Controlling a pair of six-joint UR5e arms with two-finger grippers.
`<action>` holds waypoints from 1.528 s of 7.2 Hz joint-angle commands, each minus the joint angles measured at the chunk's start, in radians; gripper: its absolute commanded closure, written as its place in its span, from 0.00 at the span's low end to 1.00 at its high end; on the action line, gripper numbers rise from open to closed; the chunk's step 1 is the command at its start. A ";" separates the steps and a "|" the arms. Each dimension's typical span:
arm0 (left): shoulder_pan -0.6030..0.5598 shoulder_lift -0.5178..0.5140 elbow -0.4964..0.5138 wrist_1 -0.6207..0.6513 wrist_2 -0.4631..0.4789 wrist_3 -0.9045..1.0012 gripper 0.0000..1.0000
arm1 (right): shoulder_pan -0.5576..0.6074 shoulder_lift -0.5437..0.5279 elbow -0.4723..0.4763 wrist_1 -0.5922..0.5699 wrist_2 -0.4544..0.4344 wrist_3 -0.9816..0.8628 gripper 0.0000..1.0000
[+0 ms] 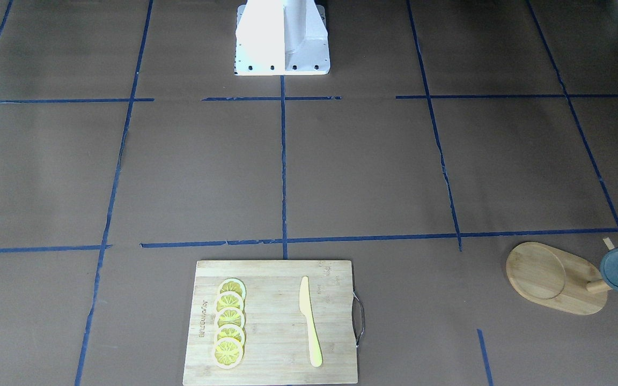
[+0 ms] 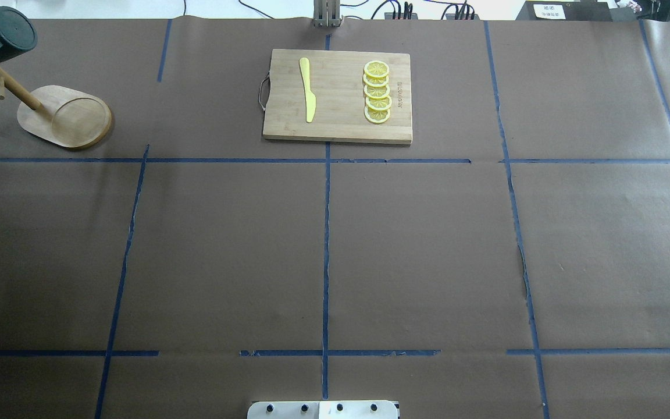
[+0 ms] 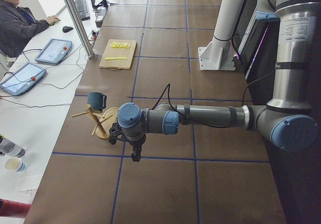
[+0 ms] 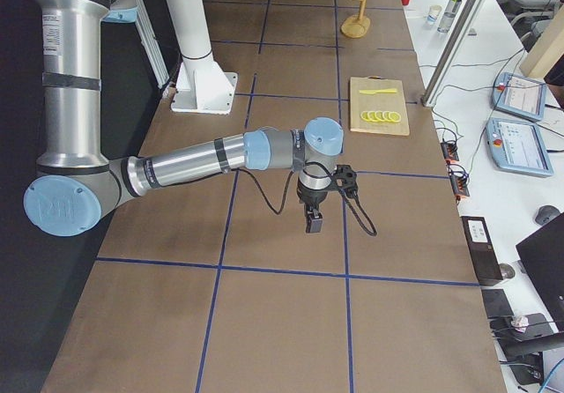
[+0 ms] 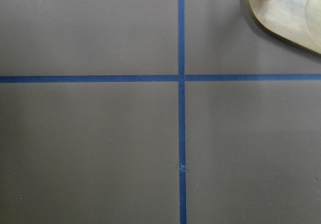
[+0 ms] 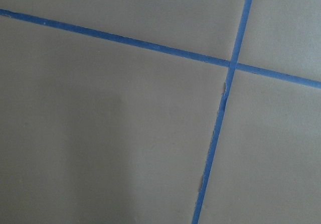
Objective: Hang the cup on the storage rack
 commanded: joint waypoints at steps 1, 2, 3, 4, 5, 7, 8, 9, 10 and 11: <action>0.013 0.003 0.008 0.002 0.003 0.005 0.00 | 0.002 0.000 0.000 0.000 -0.004 0.003 0.00; 0.013 0.001 0.003 0.002 0.000 0.004 0.00 | 0.002 -0.002 -0.001 -0.001 -0.005 0.003 0.00; 0.013 0.002 0.006 0.003 0.000 0.002 0.00 | 0.002 -0.003 -0.003 -0.001 -0.005 0.003 0.00; 0.011 0.007 0.006 0.002 -0.003 -0.002 0.00 | 0.002 -0.015 -0.001 0.000 -0.004 0.001 0.00; 0.010 0.015 0.003 0.002 -0.012 -0.005 0.00 | 0.002 -0.018 -0.001 -0.001 -0.005 0.001 0.00; 0.005 0.025 0.018 -0.001 -0.001 -0.005 0.00 | 0.005 -0.049 -0.007 0.000 -0.007 -0.006 0.00; 0.005 0.070 0.008 -0.007 0.000 -0.001 0.00 | 0.033 -0.092 -0.009 0.000 -0.007 -0.012 0.00; 0.005 0.070 0.006 -0.007 0.000 -0.001 0.00 | 0.082 -0.138 -0.014 -0.001 -0.009 -0.008 0.00; 0.006 0.072 0.014 -0.007 0.000 -0.001 0.00 | 0.130 -0.165 -0.044 0.002 -0.006 -0.011 0.00; 0.006 0.068 0.014 -0.007 0.000 0.001 0.00 | 0.133 -0.172 -0.049 0.012 -0.005 -0.008 0.00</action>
